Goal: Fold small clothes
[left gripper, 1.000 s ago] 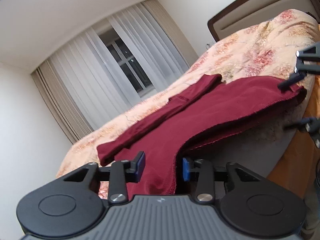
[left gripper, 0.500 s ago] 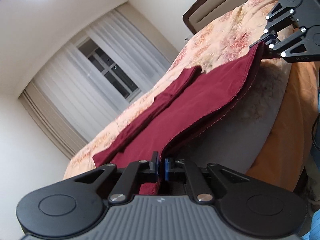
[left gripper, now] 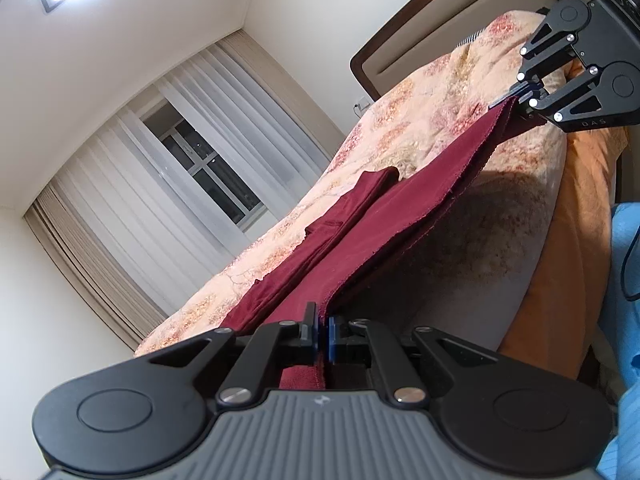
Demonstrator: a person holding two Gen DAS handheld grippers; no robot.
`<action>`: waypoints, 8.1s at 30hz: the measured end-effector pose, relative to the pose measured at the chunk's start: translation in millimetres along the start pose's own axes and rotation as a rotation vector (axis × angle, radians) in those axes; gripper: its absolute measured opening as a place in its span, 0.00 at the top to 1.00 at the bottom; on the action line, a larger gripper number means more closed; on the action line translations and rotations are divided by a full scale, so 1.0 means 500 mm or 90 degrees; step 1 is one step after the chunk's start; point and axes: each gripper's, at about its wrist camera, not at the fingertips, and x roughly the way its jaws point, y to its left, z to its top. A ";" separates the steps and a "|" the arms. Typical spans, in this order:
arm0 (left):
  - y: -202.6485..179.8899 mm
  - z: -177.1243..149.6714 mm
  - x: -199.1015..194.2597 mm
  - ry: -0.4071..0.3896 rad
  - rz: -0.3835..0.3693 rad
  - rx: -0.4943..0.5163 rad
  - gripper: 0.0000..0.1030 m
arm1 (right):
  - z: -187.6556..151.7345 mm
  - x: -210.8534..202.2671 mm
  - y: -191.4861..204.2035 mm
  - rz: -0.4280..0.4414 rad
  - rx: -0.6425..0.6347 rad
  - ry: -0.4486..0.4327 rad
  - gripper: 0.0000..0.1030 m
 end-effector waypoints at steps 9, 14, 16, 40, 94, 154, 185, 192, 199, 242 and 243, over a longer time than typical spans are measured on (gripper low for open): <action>0.022 0.014 -0.113 0.005 -0.092 -0.020 0.97 | 0.035 -0.122 -0.021 0.045 -0.008 0.002 0.97; 0.105 0.041 -0.155 0.060 -0.205 -0.123 0.97 | 0.090 -0.205 -0.063 0.118 -0.013 0.021 0.96; 0.143 0.054 -0.143 0.074 -0.228 -0.170 0.97 | 0.110 -0.206 -0.081 0.144 0.000 0.027 0.96; 0.522 0.104 0.549 0.261 -0.326 -0.454 0.96 | 0.262 0.432 -0.301 0.186 0.000 0.124 0.95; 0.379 -0.034 0.558 0.147 -0.138 -0.377 0.93 | 0.019 0.686 -0.291 0.197 0.294 0.218 0.91; 0.288 -0.255 0.374 0.175 0.110 -0.599 0.02 | -0.102 0.383 -0.155 -0.130 0.270 0.207 0.01; 0.319 -0.239 0.349 0.214 0.036 -0.694 0.00 | 0.204 0.754 -0.007 0.006 0.147 0.212 0.01; 0.328 -0.256 0.363 0.225 0.025 -0.717 0.00 | 0.158 0.737 0.012 0.011 0.167 0.216 0.01; 0.321 -0.246 0.364 0.236 0.036 -0.705 0.00 | 0.159 0.620 0.031 0.031 0.142 0.153 0.01; 0.390 -0.309 0.455 0.211 -0.044 -1.018 0.43 | 0.087 0.398 0.138 -0.064 0.139 0.067 0.01; 0.391 -0.312 0.459 0.211 -0.043 -1.027 0.44 | 0.086 0.398 0.137 -0.062 0.141 0.067 0.01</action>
